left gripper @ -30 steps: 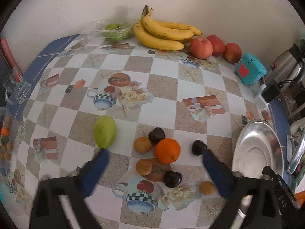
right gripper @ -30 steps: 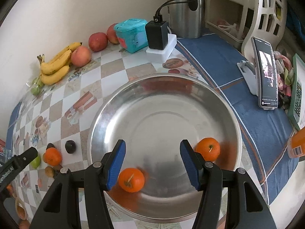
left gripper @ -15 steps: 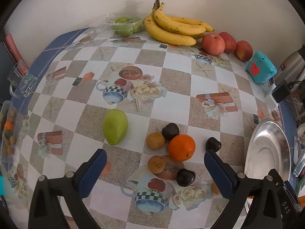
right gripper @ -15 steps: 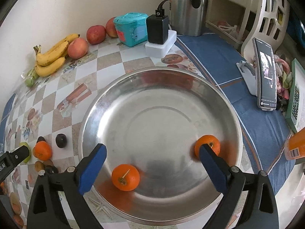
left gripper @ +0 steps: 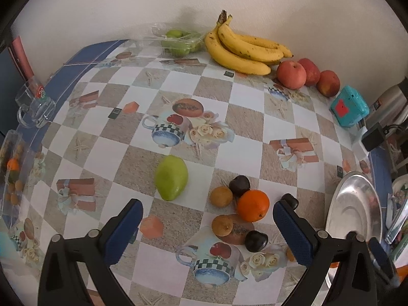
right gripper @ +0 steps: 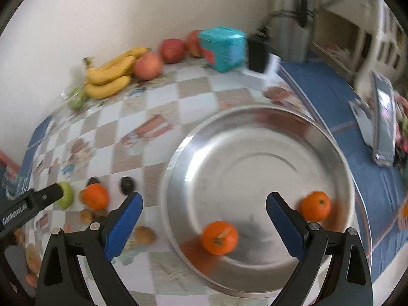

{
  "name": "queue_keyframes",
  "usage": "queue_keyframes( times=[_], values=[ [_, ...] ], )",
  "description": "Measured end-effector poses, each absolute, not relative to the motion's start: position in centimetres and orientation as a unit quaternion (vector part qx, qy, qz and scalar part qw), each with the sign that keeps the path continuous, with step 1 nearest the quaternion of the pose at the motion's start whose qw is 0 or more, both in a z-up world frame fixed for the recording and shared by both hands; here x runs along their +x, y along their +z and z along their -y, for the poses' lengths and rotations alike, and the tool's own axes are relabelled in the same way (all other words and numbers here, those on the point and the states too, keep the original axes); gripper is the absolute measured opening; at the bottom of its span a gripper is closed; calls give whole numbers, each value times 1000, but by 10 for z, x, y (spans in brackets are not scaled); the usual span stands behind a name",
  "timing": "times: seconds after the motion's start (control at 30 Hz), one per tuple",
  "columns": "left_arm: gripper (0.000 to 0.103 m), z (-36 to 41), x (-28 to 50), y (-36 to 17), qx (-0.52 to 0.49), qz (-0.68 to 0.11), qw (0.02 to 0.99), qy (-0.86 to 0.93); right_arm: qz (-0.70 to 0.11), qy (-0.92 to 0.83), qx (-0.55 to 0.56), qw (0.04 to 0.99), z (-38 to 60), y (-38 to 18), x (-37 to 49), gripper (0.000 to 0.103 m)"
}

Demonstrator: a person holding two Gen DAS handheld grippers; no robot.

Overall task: Organize fruits
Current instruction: 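Move both grippers back to the fruit cluster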

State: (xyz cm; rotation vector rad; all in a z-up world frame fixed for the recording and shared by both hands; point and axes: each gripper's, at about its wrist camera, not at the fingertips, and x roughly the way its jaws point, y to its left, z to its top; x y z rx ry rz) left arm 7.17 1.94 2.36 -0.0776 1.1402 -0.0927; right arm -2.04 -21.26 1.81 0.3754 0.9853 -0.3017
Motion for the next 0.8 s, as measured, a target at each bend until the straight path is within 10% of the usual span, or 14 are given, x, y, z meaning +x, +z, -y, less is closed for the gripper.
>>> queue_keyframes(
  times=[0.8],
  values=[
    [103,-37,76,-18,-84,-610,787,-33,-520,-5,174,836,139,3,-2,97]
  ],
)
